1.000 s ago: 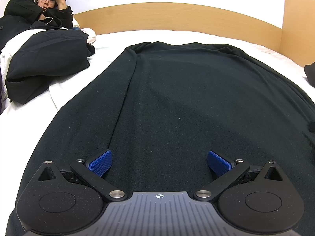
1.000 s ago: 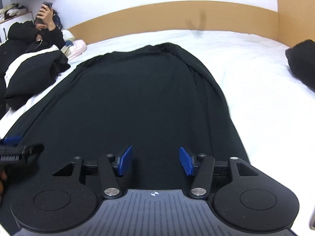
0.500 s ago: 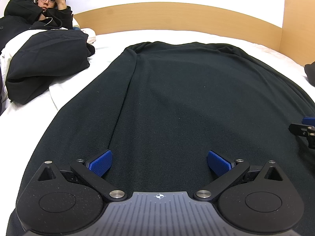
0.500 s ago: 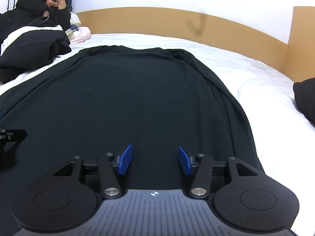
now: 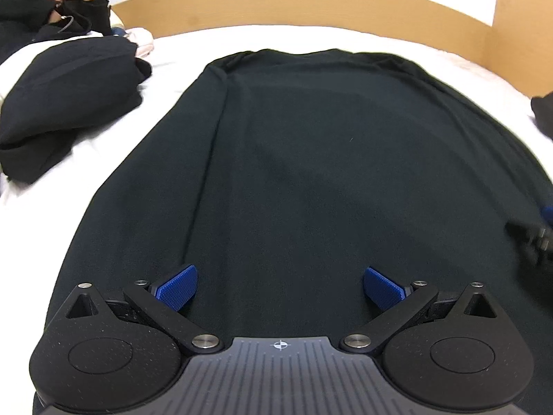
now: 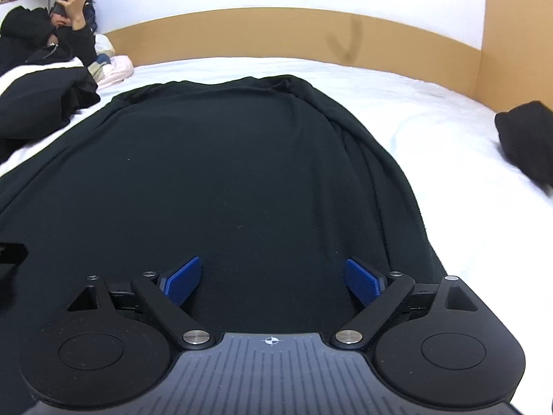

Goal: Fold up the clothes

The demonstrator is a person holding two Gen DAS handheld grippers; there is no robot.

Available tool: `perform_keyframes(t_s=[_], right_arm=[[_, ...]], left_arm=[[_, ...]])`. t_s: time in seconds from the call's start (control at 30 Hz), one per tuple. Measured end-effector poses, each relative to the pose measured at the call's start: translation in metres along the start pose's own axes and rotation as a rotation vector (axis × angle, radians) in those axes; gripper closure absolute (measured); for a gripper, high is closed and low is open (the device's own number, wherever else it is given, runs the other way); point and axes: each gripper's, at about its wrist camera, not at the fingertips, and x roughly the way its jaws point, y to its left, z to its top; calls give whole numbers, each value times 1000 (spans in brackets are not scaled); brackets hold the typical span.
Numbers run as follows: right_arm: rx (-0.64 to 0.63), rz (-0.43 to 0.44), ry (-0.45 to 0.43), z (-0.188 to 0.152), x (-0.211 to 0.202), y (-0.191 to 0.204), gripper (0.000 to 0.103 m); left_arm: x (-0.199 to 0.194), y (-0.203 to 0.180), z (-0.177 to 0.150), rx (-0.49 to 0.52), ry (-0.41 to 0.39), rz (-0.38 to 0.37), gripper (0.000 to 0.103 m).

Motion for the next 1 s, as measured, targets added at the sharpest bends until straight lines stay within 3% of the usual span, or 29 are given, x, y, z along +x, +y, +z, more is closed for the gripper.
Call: perform_keyframes(t_s=[0.1,0.17,0.33,0.47,1.0], right_arm=[[-1,2,1,0,1,1,9],[-2,6,2,0,2,1,8],[-3,14,4,-2,-2,2,7],[-6,14,4,-7,-9,0,6],[-25,28,10,-13,-19,-3,3]], left_arm=[[11,-15,11,22,11,-50,1],[23,-25,11,59,22,-23,0],[15,-19,-8,93,-65,-64,0],[3,-14,-22,120,-75,-92,0],[-13,-14,-39,116,-88,-76,0]])
